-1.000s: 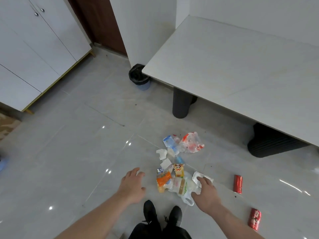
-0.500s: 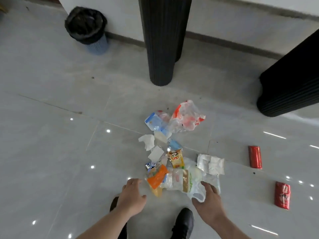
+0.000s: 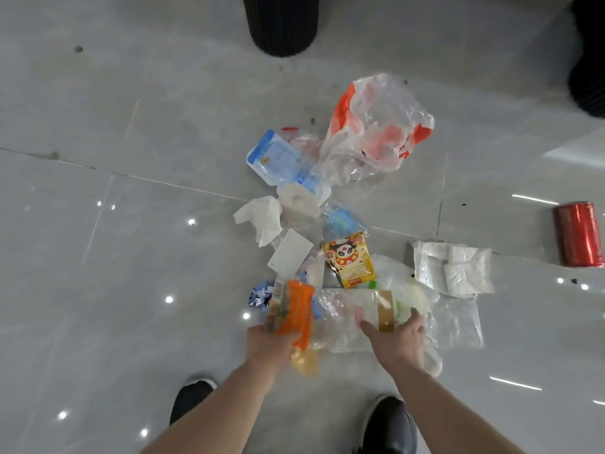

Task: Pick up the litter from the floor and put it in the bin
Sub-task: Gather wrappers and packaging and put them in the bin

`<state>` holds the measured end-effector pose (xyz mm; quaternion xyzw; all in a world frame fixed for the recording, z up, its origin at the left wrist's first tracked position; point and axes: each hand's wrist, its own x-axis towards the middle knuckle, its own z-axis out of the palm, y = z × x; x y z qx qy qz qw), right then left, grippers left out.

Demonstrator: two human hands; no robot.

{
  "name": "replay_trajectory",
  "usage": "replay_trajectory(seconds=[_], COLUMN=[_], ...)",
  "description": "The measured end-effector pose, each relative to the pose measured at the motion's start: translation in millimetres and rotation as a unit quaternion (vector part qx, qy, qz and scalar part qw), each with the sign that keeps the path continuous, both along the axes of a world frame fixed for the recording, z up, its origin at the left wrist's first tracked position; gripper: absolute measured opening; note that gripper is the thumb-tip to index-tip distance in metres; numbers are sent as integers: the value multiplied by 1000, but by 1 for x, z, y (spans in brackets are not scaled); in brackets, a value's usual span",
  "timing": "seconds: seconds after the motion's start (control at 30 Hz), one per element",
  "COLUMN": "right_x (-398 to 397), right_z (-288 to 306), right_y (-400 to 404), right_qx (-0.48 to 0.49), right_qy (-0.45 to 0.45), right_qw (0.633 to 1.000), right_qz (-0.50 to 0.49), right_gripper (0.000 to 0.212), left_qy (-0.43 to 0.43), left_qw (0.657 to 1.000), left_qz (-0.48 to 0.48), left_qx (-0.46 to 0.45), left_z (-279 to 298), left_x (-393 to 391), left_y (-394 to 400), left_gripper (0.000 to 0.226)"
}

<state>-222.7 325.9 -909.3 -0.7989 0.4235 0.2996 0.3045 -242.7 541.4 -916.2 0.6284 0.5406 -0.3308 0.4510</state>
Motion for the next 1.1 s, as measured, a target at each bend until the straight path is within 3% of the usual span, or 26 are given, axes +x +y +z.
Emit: replay_trajectory(seconds=[0.03,0.1,0.27,0.37,0.57,1.1], right_x=[0,0,-4,-11,-21,0], right_z=[-9,-20,-13,2,59,269], right_y=[1,4,5,2,-6,34], right_qx=[3,8,18,37,37,14], right_qy=[-8,-16,-37,-53,-54,-61], right_qw=[1000,998,996,995,996,997], right_qz=[-24,-58,-81,-80,-57,45], right_gripper=[125,116,53,35,30,28], left_qy=[-14,-40,-62,-72,-90,-115], left_qw=[1000,998,997,995,992,981], left_qz=[16,27,43,36,11,-72], left_qx=[11,27,35,54,85,138], left_z=[-6,-10,-8,4,61,282], left_x=[-1,0,8,11,4,-15], left_y=[-2,-4,0,7,29,81], left_gripper=[41,46,36,30,19,16])
